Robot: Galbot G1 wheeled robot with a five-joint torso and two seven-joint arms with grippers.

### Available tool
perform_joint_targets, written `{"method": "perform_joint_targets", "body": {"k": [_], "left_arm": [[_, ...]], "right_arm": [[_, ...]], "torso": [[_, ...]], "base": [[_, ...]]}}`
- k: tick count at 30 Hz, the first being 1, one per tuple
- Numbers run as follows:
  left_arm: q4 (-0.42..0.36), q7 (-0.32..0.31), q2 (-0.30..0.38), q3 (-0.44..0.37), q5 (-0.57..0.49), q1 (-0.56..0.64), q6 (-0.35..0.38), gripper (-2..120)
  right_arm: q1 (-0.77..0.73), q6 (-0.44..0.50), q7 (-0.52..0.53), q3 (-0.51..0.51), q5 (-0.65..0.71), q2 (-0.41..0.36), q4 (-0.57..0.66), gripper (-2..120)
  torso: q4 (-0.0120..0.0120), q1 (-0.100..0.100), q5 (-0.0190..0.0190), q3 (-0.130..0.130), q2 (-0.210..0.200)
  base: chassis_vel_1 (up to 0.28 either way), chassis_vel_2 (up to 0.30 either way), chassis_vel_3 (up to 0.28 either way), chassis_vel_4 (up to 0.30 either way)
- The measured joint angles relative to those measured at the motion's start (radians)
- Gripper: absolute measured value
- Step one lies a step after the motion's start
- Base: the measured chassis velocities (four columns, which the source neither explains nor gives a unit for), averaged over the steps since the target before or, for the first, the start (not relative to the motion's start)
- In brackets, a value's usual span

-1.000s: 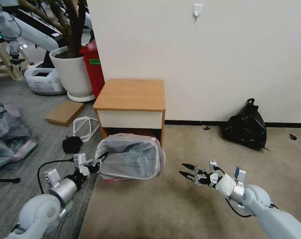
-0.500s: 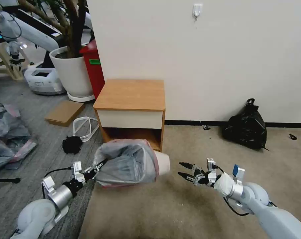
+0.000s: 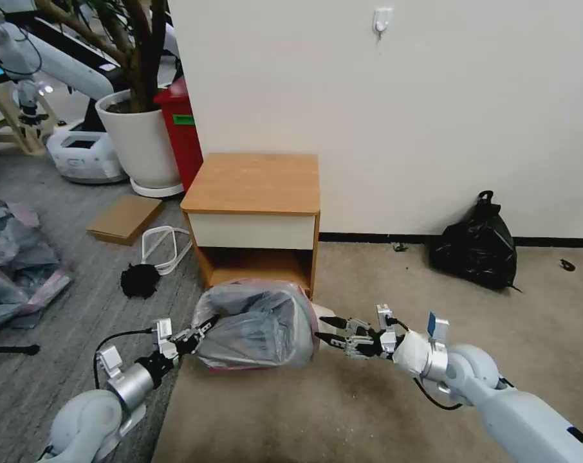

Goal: Pick up the garbage bag from the table and place it over the trash can.

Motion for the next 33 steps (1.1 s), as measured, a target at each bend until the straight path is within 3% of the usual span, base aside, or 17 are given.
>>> {"method": "perform_joint_targets", "body": {"k": [9, 27, 33], "left_arm": [[0.01, -0.003, -0.005, 0.012, 0.02, -0.008, -0.005, 3], [0.031, -0.018, -0.009, 0.018, 0.028, -0.014, -0.017, 3], [0.027, -0.02, -0.015, 0.02, 0.031, -0.011, -0.019, 3]], "right_arm": [[-0.001, -0.001, -0.001, 0.001, 0.012, -0.006, 0.014, 69], [-0.01, -0.026, -0.046, 0.001, 0.032, -0.007, 0.044, 28], [-0.01, -0.029, -0.049, -0.006, 0.038, -0.006, 0.045, 22]], "torso": [[0.0, 0.0, -0.0001, 0.0, 0.0], [-0.0001, 0.0, -0.0001, 0.0, 0.0], [0.0, 0.0, -0.0001, 0.0, 0.0]], "base": [[0.0, 0.0, 0.0, 0.0], [0.0, 0.0, 0.0, 0.0], [0.0, 0.0, 0.0, 0.0]]}}
